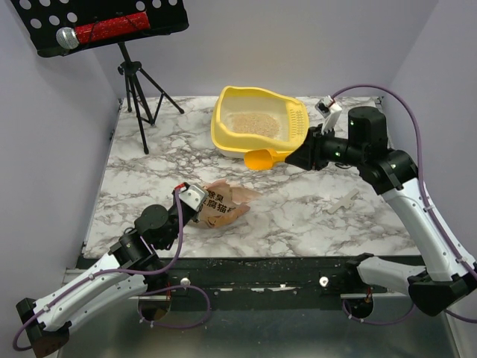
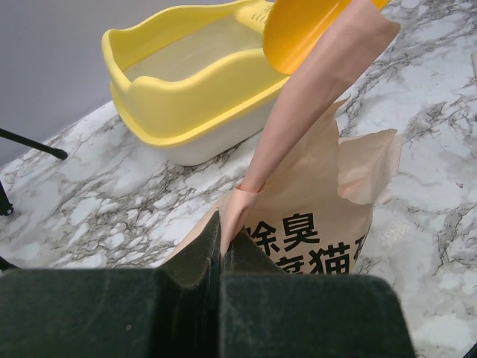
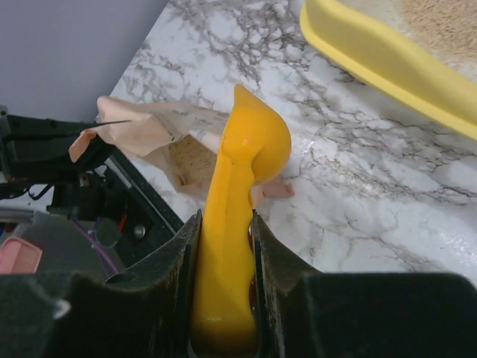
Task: Fill the litter box with clean litter
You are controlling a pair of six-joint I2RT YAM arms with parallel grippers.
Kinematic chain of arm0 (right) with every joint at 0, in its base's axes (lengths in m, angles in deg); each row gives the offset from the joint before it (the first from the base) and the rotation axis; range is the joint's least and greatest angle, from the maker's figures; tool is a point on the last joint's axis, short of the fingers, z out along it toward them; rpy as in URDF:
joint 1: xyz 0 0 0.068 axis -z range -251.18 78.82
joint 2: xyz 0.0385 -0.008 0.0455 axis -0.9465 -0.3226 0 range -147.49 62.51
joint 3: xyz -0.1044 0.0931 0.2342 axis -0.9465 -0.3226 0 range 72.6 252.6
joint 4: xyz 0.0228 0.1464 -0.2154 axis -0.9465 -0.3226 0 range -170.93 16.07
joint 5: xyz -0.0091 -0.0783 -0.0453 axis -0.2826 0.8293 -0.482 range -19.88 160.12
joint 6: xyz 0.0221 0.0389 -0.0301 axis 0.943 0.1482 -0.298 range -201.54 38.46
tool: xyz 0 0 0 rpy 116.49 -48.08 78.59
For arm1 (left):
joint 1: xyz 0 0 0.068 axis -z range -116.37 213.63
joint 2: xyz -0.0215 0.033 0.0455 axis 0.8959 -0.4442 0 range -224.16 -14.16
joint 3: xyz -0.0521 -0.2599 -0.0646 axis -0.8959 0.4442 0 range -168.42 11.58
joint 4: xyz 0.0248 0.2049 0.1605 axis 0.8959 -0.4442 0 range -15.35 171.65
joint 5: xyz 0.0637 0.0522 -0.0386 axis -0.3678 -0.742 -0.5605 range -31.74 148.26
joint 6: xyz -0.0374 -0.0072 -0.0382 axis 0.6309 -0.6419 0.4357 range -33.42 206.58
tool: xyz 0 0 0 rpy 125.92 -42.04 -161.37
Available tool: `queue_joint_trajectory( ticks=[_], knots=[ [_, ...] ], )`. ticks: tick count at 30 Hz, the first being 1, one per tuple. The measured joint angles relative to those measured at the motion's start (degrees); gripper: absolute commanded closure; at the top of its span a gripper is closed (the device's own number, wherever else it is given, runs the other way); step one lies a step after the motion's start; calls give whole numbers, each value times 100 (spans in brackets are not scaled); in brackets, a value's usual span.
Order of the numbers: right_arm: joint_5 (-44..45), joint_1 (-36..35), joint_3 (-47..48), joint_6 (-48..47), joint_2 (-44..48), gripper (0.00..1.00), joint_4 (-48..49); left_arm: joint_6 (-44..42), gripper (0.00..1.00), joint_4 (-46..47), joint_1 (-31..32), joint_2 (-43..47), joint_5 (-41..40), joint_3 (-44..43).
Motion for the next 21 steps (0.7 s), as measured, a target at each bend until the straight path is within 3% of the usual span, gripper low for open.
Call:
queue_joint_trajectory(
  ticks=[10,21],
  knots=[
    [-754,-122,-260,-164,273,99,-61,17,100,4,4,-59,0,-20],
    [-802,-503,-435,-313,94,99,-101,15,100,9,4,-129,2,-46]
  ],
)
